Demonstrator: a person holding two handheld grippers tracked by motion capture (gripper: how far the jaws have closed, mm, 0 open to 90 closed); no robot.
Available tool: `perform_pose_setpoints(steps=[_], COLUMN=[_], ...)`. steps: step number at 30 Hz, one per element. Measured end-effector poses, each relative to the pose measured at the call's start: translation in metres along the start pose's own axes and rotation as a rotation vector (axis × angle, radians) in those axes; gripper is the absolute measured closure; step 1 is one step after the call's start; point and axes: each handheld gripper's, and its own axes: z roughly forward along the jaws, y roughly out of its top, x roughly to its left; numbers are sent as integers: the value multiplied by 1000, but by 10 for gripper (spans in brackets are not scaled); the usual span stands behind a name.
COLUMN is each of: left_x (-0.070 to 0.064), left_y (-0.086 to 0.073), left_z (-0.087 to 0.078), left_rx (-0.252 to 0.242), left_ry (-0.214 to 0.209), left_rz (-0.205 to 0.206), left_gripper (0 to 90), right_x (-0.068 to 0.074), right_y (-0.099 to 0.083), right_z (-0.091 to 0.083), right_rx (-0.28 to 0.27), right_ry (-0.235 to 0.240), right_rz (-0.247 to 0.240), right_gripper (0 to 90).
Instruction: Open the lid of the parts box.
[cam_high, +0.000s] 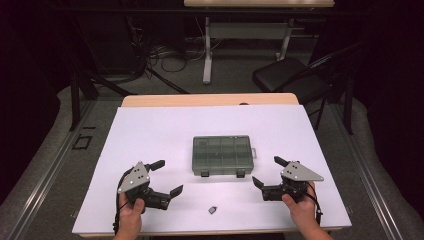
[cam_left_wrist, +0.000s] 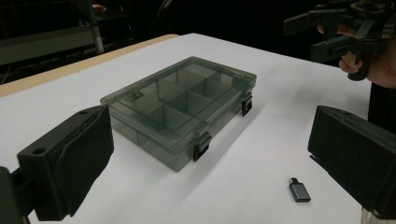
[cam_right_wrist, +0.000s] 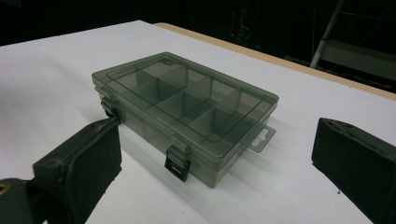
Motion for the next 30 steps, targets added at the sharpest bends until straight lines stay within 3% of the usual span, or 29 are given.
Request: perform_pose_setpoints(steps=[7,11,17,23,30], left_x=[0,1,6,13,22], left_y=[0,1,10,20,29], left_z=[2,3,13,27,42], left_rx=[7,3,30,67,115], left_ry=[16,11,24,30,20], left_rz=[1,-22,-70,-109,-216], left_gripper=[3,3,3,3,3], right_x=[1,-2,-4,-8,-13], right_y=[0,1,7,14,24], right_z=[0,0,7,18,26], right_rx=[20,33,87,129,158], right_ry=[-33,-38,-23,22,4], right_rz=[-10,-6,24,55,88], right_gripper=[16,14,4,0,0])
